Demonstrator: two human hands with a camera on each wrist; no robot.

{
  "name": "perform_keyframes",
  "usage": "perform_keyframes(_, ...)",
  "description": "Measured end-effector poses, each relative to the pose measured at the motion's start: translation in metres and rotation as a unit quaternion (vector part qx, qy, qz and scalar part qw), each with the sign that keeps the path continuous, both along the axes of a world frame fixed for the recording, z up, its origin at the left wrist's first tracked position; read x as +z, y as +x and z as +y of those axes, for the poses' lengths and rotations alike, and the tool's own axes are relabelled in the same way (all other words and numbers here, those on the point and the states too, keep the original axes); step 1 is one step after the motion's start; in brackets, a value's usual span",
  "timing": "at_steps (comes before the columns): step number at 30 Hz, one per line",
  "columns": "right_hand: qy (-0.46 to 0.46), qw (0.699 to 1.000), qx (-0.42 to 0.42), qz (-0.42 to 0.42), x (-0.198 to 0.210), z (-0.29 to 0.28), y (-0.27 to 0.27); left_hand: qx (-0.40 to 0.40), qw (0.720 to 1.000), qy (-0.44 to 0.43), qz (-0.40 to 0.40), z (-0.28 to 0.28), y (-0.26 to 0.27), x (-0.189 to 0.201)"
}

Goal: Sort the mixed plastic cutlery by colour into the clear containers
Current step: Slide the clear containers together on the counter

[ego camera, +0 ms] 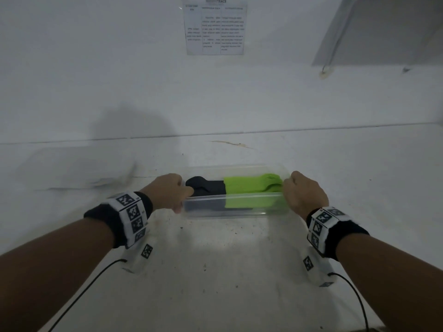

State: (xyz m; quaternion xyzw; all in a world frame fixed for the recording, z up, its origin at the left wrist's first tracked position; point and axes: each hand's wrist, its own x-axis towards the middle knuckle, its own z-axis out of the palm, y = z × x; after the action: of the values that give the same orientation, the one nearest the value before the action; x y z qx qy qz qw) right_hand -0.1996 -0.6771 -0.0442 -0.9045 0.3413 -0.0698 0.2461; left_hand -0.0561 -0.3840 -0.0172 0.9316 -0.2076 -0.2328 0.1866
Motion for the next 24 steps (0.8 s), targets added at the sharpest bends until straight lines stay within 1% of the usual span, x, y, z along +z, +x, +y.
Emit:
perform_keyframes(1, -0.004, 1.0, -0.007, -0.023, 0.003, -0.001, 0.002, 0.028, 0.999, -0.032, -0.004, 0.001, 0.001, 0.003)
perform_keyframes(3, -0.004, 0.998, -0.008, -0.06, 0.008, -0.004, 0.012, 0.063, 0.993, -0.089, -0.039, -0.001, 0.011, 0.003)
perform_keyframes(5, 0.013, 0.996, 0.002, -0.089, 0.011, -0.012, 0.029, 0.089, 0.986, -0.121, -0.066, -0.006, 0.024, 0.003)
perform_keyframes(8, 0.068, 0.994, -0.001, -0.091, 0.007, -0.028, 0.059, 0.137, 0.972, -0.178, -0.073, -0.017, 0.05, -0.001)
perform_keyframes(9, 0.071, 0.994, 0.008, -0.081, 0.003, -0.033, 0.069, 0.146, 0.97, -0.184, -0.068, -0.02, 0.06, -0.005)
perform_keyframes(12, 0.033, 0.997, 0.053, -0.038, -0.011, -0.043, 0.088, 0.145, 0.972, -0.175, -0.054, -0.027, 0.088, -0.027)
perform_keyframes(13, 0.028, 0.997, 0.059, -0.036, -0.014, -0.043, 0.091, 0.143, 0.973, -0.172, -0.049, -0.028, 0.095, -0.036)
perform_keyframes(15, 0.024, 0.997, 0.058, -0.046, -0.018, -0.042, 0.095, 0.141, 0.974, -0.173, -0.047, -0.028, 0.104, -0.049)
perform_keyframes(17, 0.033, 0.997, 0.045, -0.061, -0.021, -0.04, 0.095, 0.146, 0.974, -0.17, -0.046, -0.028, 0.102, -0.055)
perform_keyframes(19, 0.055, 0.995, 0.017, -0.081, -0.021, -0.036, 0.091, 0.16, 0.97, -0.169, -0.072, -0.025, 0.092, -0.059)
perform_keyframes(20, 0.06, 0.993, 0.0, -0.098, -0.021, -0.033, 0.087, 0.154, 0.966, -0.176, -0.114, -0.023, 0.081, -0.059)
perform_keyframes(21, 0.057, 0.992, -0.012, -0.116, -0.021, -0.032, 0.083, 0.13, 0.959, -0.186, -0.168, -0.019, 0.069, -0.058)
perform_keyframes(22, 0.048, 0.991, -0.015, -0.126, -0.02, -0.032, 0.078, 0.074, 0.955, -0.193, -0.211, -0.015, 0.056, -0.056)
perform_keyframes(23, 0.037, 0.992, -0.007, -0.122, -0.02, -0.033, 0.074, -0.006, 0.959, -0.182, -0.215, -0.01, 0.042, -0.052)
perform_keyframes(24, 0.023, 0.995, 0.015, -0.099, -0.021, -0.032, 0.069, -0.093, 0.967, -0.15, -0.183, -0.004, 0.03, -0.049)
